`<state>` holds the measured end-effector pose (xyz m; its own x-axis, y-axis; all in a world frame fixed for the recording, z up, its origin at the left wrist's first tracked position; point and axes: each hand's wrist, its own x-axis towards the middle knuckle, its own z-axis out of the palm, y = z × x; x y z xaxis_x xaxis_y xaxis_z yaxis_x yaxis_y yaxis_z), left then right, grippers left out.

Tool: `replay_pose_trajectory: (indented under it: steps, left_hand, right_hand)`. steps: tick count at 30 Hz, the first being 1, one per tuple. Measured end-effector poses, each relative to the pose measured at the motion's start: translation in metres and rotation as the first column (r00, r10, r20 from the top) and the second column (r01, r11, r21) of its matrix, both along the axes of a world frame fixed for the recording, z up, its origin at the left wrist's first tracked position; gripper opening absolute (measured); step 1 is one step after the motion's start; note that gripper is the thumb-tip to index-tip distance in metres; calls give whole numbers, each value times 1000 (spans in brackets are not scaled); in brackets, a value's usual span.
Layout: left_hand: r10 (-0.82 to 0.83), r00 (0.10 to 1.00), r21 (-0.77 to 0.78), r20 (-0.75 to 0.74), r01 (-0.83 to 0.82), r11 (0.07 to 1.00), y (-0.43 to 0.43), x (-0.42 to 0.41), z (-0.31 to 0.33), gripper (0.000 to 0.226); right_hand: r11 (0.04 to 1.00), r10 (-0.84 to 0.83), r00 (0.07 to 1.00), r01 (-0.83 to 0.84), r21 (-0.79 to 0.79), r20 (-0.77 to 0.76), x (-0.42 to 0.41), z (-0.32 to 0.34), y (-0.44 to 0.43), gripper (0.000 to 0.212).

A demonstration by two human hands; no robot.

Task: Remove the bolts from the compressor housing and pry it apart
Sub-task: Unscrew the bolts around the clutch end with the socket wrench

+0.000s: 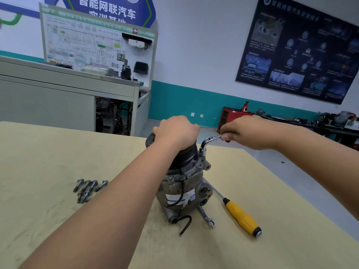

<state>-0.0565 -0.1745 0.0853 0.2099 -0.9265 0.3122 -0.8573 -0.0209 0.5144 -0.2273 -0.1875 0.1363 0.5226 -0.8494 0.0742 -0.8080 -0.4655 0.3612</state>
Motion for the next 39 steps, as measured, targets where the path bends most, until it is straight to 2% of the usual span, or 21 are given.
replay_pose_trajectory:
  steps: [11, 27, 39]
  left_hand:
    - [-12, 999, -13, 35, 12, 1000, 0, 0, -1, 38]
    - [-15, 998, -32, 55, 16, 999, -4, 2, -3, 32]
    - [-3, 999, -21, 37, 4, 1000, -4, 2, -1, 32]
  right_hand:
    - [999, 53, 999, -53, -8, 6, 0, -1, -18, 24]
    - [989, 141, 990, -140, -35, 11, -2, -4, -33, 27]
    - [992, 110, 994, -110, -56, 10, -4, -5, -24, 24]
